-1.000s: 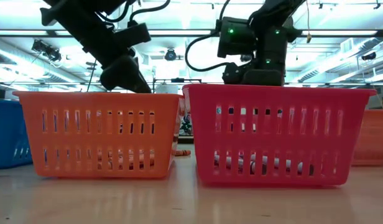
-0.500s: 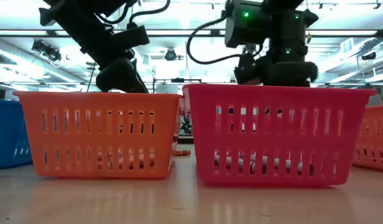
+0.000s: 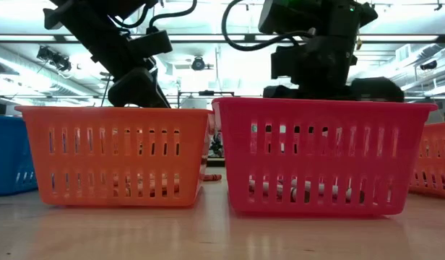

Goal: Sort crayons
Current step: Put the black crayon into the blue bin

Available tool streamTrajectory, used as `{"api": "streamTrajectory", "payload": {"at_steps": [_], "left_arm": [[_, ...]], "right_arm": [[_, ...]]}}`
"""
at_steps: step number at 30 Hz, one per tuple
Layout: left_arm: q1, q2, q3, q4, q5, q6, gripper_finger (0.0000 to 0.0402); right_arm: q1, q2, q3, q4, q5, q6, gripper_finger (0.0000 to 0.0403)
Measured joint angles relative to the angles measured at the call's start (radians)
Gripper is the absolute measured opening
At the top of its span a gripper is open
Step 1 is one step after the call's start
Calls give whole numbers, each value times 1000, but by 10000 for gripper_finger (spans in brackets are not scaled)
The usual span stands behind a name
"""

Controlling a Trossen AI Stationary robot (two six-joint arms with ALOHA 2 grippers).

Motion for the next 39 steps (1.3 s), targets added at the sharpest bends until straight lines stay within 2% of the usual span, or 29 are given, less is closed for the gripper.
{"api": "streamTrajectory", "payload": {"at_steps": [6,16,20,28,35,39], "left_arm": [[0,0,0,-2,0,-2,130],[1,0,0,-2,0,2,130],[1,0,0,-2,0,8,130],[1,0,0,-14,-1,20,130],[1,0,0,-46,-1,20,130],[1,0,0,-54,-1,20,130]], "right_arm": [[-1,0,-18,30,-83,-171,116],[0,0,-17,67,-94,-65,116],[0,31,48,16,-94,-20,116],[6,215,198,-192,-52,-65,116],[6,228,208,-198,-55,-98,116],[1,228,205,-195,-79,-119,98]]}}
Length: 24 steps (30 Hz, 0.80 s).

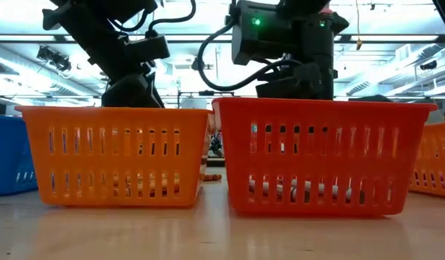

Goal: Sort crayons
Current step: Put the black crayon into the blue bin

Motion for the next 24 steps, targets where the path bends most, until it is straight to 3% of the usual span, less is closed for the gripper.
{"api": "streamTrajectory", "payload": {"at_steps": [8,18,24], "left_arm": [[-1,-7,0,-8,0,0,130],[-8,-107,0,-21,3,-28,130],[2,-123,1,13,133,-136,130]], "right_arm": [[-15,-6,-26,10,-56,-15,14],[-25,-44,-31,4,23,-26,35],[-53,-64,-30,15,88,-36,33]]}}
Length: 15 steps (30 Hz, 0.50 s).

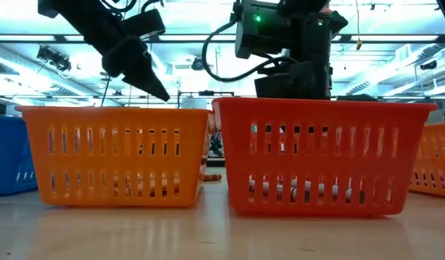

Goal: Sort crayons
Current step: Put the black crayon into the blue bin

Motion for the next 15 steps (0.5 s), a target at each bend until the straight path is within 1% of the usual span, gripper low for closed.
{"api": "streamTrajectory", "payload": {"at_steps": [3,5,9,13,15], "left_arm": [[-1,16,0,20,32,-25,130],[-7,24,0,34,54,-12,130],[-30,61,-1,44,71,70,130],[-52,109,-1,112,72,142,130],[-56,131,-1,148,70,162,130]], "right_arm": [[-18,-12,1,45,51,3,33],[-30,-21,1,87,74,16,34],[-46,-44,1,193,105,47,34],[-60,-62,1,288,143,67,34],[-67,-68,2,322,144,67,34]]}}
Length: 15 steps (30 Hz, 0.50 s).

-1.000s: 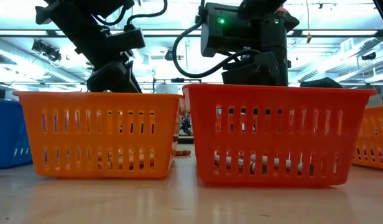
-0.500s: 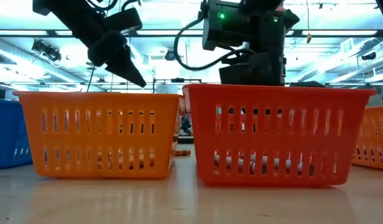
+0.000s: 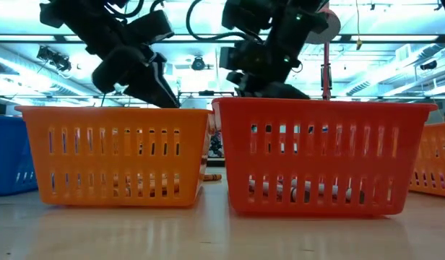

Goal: Sort crayons
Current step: Put the black crayon into the blue bin

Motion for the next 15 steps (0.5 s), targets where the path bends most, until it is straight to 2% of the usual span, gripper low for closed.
{"api": "streamTrajectory", "payload": {"at_steps": [6,15], "left_arm": [[1,41,0,44,-64,46,139],[1,48,0,91,-77,105,201]], "right_arm": [[-7,-1,0,86,7,3,35],[-9,-1,1,187,16,34,35]]}}
